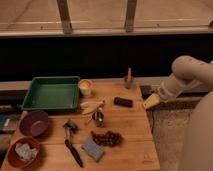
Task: Place banana in metal cup
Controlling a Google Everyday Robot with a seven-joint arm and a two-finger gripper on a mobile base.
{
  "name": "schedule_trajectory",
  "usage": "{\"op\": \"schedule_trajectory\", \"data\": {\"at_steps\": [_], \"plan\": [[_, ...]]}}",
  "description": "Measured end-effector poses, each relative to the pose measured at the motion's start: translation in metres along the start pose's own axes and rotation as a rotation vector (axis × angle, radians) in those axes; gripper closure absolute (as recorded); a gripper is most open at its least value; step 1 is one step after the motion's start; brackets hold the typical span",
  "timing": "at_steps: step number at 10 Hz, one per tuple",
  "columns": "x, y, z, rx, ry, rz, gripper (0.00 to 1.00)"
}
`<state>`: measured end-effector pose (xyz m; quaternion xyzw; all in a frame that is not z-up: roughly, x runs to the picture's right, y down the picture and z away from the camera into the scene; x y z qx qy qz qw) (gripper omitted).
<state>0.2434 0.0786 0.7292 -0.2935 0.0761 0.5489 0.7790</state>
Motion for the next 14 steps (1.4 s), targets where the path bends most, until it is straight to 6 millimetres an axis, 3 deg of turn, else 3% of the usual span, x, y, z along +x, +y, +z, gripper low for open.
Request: {"op": "schedule_trajectory", "data": {"at_steps": [4, 7, 11, 14], "plan": [[-0.038, 0.037, 0.02, 0.028, -0.036, 0.015, 0.22], [-0.06, 0.054, 0.022, -0.24, -0.037, -0.111, 0.22], [-0.066, 0.055, 0.003, -0.517, -0.124, -0.25, 0.22], [-0.067, 0.066, 0.015, -0.408, -0.094, -0.242, 0.22]]}}
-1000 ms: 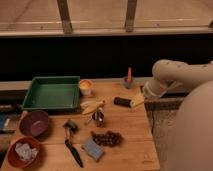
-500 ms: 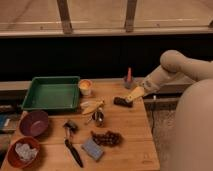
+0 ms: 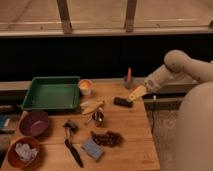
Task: Place banana in metal cup
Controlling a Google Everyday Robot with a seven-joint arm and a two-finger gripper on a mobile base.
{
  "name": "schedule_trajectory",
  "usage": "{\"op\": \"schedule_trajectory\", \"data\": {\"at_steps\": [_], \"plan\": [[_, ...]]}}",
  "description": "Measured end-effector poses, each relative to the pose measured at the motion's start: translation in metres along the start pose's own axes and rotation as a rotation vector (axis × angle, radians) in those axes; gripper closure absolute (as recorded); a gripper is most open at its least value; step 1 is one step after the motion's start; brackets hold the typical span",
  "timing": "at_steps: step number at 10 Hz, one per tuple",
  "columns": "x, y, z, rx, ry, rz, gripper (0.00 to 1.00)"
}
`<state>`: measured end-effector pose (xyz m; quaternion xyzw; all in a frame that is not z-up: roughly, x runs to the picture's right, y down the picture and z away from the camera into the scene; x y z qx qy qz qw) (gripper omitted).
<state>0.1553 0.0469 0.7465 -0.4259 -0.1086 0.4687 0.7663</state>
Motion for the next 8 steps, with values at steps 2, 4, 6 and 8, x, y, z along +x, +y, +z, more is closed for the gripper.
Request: {"op": "schedule_trajectory", "data": {"at_steps": [2, 4, 6, 8], "plan": [[-0.006, 0.002, 0.014, 0.047, 0.027, -0.014, 0.22], [-0.016, 0.004, 0.032, 0.053, 0.058, -0.036, 0.22], [-0.023, 0.002, 0.042, 0.041, 0.068, -0.051, 0.22], [-0.038, 0.005, 0.057, 0.033, 0.071, -0.077, 0.22]]}}
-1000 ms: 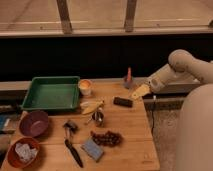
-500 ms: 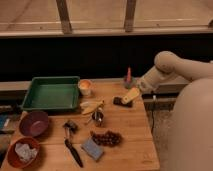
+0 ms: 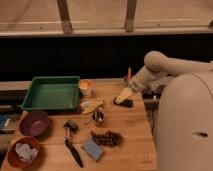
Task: Place banana in metal cup
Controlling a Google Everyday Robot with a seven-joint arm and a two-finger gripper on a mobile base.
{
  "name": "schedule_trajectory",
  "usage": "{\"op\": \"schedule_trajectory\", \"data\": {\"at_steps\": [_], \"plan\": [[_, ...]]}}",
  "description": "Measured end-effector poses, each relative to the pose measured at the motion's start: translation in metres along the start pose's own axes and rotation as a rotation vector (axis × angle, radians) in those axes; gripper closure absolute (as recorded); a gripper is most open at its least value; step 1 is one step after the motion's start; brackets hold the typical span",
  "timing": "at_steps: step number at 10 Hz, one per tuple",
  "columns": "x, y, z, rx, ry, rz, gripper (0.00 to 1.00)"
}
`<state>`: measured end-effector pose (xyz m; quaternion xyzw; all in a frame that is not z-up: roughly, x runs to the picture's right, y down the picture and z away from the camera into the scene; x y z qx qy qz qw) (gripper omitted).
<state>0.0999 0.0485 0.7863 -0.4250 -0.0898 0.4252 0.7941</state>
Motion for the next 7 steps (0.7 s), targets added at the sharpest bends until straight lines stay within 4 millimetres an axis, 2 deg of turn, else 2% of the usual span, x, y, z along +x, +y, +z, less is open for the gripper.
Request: {"op": "schedule_trajectory", "data": {"at_steps": [2, 5, 7], "plan": [[-0.018, 0.005, 0.019, 0.012, 0.001, -0.036, 0.22], [-0.035, 0.017, 0.049, 0.044, 0.033, -0.09, 0.22], [-0.032, 0.016, 0.048, 0.045, 0.033, -0.087, 0.22]]}}
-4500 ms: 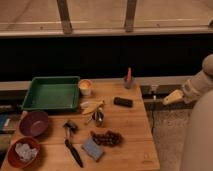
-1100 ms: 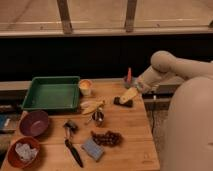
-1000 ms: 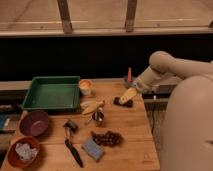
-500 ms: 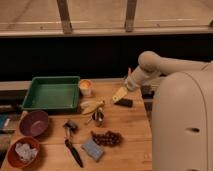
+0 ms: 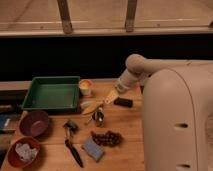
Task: Place banana in metal cup
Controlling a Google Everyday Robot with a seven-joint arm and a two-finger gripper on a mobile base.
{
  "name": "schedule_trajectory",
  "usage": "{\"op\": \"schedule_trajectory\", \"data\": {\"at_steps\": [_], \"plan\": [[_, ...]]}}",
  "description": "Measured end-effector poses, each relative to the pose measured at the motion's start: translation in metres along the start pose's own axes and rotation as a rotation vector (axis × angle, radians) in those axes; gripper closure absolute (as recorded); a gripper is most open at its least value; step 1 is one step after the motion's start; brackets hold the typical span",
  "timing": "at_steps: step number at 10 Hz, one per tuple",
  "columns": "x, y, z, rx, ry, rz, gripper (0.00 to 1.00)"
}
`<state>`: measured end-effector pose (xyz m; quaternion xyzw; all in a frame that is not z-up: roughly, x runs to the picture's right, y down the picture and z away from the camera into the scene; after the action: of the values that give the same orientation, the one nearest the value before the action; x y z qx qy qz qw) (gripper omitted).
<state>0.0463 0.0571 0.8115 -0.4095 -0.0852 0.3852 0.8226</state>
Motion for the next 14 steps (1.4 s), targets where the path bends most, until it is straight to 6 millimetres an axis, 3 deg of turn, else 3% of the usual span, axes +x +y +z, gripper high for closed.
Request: {"op": "schedule_trajectory", "data": {"at_steps": [4, 8, 14], "plan": [[0.003, 0.0, 0.003, 0.02, 0.026, 0.001, 0.22], [-0.006, 0.0, 0.019, 0.057, 0.052, -0.032, 0.22], [-0.041, -0.008, 0.043, 0.006, 0.015, -0.116, 0.22]]}}
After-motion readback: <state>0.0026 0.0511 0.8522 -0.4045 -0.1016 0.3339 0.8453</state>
